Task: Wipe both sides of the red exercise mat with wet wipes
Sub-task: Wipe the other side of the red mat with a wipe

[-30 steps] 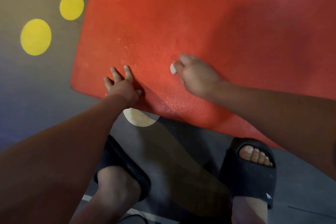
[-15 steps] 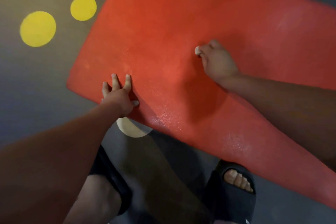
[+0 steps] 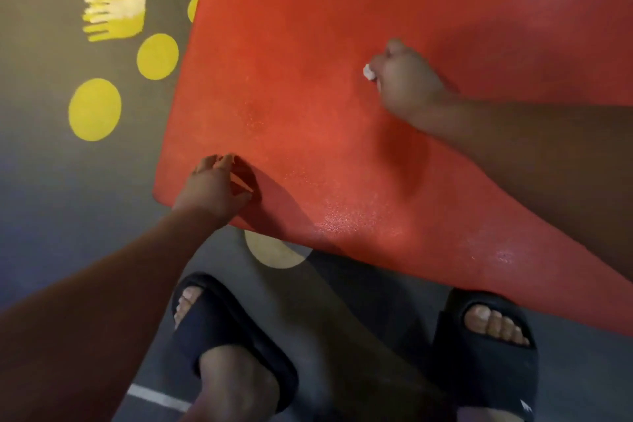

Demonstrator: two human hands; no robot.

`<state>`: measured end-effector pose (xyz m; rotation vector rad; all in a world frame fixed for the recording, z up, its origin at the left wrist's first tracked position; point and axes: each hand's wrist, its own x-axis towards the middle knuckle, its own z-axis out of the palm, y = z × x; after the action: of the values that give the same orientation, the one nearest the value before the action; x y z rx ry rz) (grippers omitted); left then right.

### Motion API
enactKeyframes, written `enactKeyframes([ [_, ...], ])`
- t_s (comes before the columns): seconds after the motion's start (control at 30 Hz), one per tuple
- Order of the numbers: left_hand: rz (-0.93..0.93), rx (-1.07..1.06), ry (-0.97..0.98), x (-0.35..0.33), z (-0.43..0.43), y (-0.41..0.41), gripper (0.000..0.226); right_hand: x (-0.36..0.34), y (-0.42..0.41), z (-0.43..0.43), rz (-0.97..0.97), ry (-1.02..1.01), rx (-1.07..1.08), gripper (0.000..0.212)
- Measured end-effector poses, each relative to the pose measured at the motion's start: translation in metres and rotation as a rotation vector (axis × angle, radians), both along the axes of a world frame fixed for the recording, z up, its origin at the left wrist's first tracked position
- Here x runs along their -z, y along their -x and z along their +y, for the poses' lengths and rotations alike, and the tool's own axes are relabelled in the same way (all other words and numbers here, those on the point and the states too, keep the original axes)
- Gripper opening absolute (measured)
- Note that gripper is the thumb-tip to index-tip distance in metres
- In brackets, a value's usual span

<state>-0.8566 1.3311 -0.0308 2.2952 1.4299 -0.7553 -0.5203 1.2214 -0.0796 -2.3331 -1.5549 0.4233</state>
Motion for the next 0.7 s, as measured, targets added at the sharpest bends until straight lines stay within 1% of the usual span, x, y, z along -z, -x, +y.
enactKeyframes([
  [0.03, 0.011, -0.015, 0.026, 0.001, 0.0, -0.001, 0.1, -0.002, 0.008, 0.0, 0.027, 0.016, -0.028, 0.026],
  [0.07, 0.022, -0.031, 0.058, 0.004, 0.001, -0.001, 0.106, -0.006, 0.024, -0.004, 0.067, 0.016, -0.116, 0.025],
  [0.17, 0.069, -0.043, 0.129, 0.011, 0.005, -0.003, 0.121, -0.013, 0.078, -0.032, 0.205, -0.025, -0.487, 0.015],
  [0.2, 0.08, -0.035, 0.145, 0.013, 0.006, -0.003, 0.122, -0.012, 0.088, -0.038, 0.179, -0.02, -0.62, 0.013],
  [0.23, 0.086, -0.034, 0.157, 0.015, 0.007, -0.003, 0.123, -0.01, 0.088, -0.039, 0.141, -0.013, -0.704, 0.011],
  [0.27, 0.088, -0.04, 0.168, 0.016, 0.008, -0.002, 0.124, -0.009, 0.08, -0.034, 0.107, -0.008, -0.707, 0.013],
  [0.3, 0.084, -0.045, 0.173, 0.017, 0.008, -0.002, 0.124, -0.007, 0.066, -0.024, 0.081, -0.018, -0.649, 0.017],
  [0.33, 0.074, -0.047, 0.176, 0.017, 0.008, -0.001, 0.124, -0.004, 0.049, -0.012, 0.052, -0.036, -0.546, 0.021],
  [0.43, 0.04, -0.05, 0.176, 0.017, 0.007, 0.001, 0.124, 0.004, -0.004, 0.017, -0.027, -0.069, -0.071, 0.029],
  [0.47, 0.031, -0.054, 0.178, 0.019, 0.007, 0.001, 0.124, 0.006, -0.009, 0.021, -0.027, -0.07, 0.006, 0.03],
  [0.5, 0.025, -0.059, 0.182, 0.019, 0.007, 0.001, 0.124, 0.005, -0.003, 0.024, -0.019, -0.063, -0.003, 0.03],
  [0.57, 0.016, -0.081, 0.196, 0.021, 0.006, 0.001, 0.124, 0.004, 0.031, 0.016, 0.081, -0.06, -0.184, 0.027],
  [0.63, 0.005, -0.096, 0.2, 0.022, 0.006, 0.001, 0.123, 0.003, 0.07, -0.005, 0.196, -0.062, -0.468, 0.02],
  [0.7, -0.003, -0.104, 0.197, 0.022, 0.006, 0.001, 0.123, 0.002, 0.089, -0.019, 0.159, -0.049, -0.722, 0.017],
])
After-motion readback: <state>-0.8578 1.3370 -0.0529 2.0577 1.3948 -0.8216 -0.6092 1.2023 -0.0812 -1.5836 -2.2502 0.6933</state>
